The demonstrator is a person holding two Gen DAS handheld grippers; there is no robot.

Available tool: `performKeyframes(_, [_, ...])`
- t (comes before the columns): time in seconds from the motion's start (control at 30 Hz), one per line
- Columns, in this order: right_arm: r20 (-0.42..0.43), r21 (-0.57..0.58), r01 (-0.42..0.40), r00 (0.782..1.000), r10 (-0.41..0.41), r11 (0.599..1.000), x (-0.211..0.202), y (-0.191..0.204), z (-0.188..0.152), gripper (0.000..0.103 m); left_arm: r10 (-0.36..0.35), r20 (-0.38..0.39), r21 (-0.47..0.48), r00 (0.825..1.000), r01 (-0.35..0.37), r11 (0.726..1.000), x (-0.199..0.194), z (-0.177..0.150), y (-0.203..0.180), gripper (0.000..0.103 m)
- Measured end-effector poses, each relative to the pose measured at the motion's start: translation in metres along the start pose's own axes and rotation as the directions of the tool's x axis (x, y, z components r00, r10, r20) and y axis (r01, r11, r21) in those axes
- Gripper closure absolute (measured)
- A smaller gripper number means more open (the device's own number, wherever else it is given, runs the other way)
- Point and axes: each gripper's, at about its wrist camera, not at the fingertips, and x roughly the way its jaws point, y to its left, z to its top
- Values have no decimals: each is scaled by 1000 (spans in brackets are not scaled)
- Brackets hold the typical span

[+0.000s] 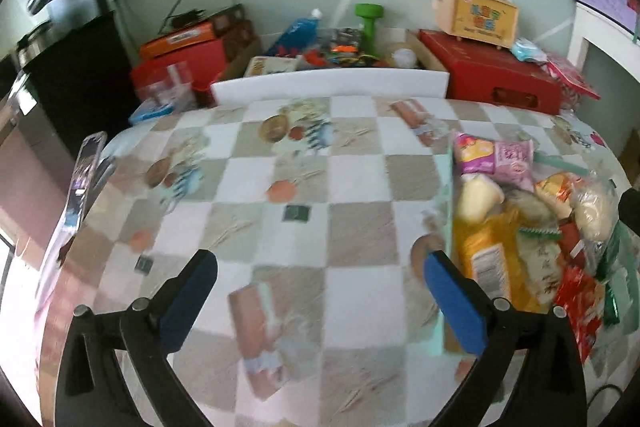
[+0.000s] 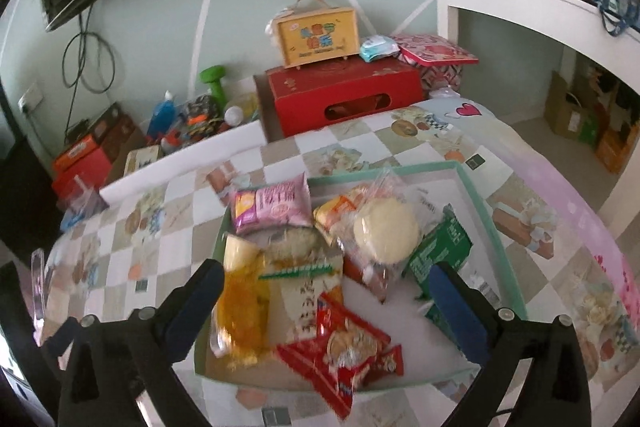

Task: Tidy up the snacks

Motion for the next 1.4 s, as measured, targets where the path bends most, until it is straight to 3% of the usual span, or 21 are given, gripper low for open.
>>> performKeyframes(0.2, [-34,-82,-22,999,19,996,-4,11,-36,0,29,-25,-2,999,-29,1000,-9,-23,14,0])
performKeyframes(0.37, [-75,-126,-28,997,18,992,-3,16,-61,0,24,-95,-43,995,-28,999,-12,-39,23,0])
performKeyframes(0.53, [-108,-148,-15,994,-2,989,2,14,-73,0,135,-147,-14,980,-139,990,-11,-61,25,0])
performKeyframes(0.67, [-107,-149,-11,994,-5,989,3,13,-73,0,120,-189,-22,975,-127,992,-4,-70,31,0])
performKeyframes(1.4, [-144,-176,-21,990,-4,984,22,24,-79,0,87,-229,-10,970,-91,996,20,-69,22,0])
